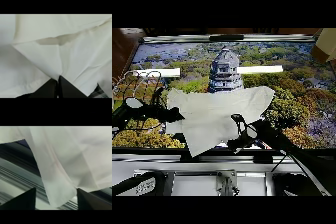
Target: Fold the shirts.
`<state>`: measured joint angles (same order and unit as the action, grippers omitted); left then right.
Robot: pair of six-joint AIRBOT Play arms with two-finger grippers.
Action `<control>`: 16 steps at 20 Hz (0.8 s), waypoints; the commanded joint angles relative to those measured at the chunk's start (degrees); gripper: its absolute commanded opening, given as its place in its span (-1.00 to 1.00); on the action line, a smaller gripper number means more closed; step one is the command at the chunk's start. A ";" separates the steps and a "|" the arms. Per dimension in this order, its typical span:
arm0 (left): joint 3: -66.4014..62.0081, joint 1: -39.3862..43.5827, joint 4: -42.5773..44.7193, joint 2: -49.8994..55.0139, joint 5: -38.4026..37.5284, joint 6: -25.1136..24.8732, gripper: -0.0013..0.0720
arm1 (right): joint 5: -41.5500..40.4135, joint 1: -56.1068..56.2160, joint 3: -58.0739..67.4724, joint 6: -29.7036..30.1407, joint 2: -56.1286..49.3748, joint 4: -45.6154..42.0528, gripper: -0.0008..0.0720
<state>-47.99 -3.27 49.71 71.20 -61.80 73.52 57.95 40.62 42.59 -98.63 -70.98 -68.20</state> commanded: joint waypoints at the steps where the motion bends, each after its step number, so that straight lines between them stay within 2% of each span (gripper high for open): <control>1: -1.57 -1.46 -0.07 -1.14 -1.38 0.00 -0.89 | -2.89 1.31 0.02 -0.74 -1.68 -0.50 -0.43; 2: -2.34 -1.46 -0.04 -1.31 -1.46 -0.02 -0.89 | -2.75 0.98 0.55 -1.49 -1.64 -1.70 -0.86; 5: -6.01 -1.46 -0.07 -2.01 -3.15 -0.07 -0.89 | 0.07 -0.63 4.76 -1.29 0.68 -9.05 -0.87; 7: -10.71 -1.46 -0.04 -3.52 -4.50 -1.36 -0.89 | 4.72 -1.70 10.16 -1.27 5.09 -21.68 -0.87; 9: -18.18 -1.46 -0.07 -6.32 -5.55 -3.87 -0.89 | 9.70 -3.13 17.51 -1.38 10.67 -38.03 -0.87; 11: -28.74 -1.46 -0.04 -10.23 -5.22 -3.89 -0.89 | 10.84 -4.66 25.42 -1.16 16.85 -54.03 -0.87; 13: -40.72 -1.49 0.02 -13.97 -2.47 -3.85 -0.89 | 8.63 -6.03 33.55 -1.16 22.73 -65.57 -0.87; 16: -56.78 -3.21 2.67 -18.43 6.69 -0.85 -0.89 | 4.09 -6.64 43.06 -1.14 29.29 -70.20 -0.87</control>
<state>-90.54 -5.30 50.04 56.95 -62.48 70.30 64.86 34.94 76.64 -99.81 -48.01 -126.15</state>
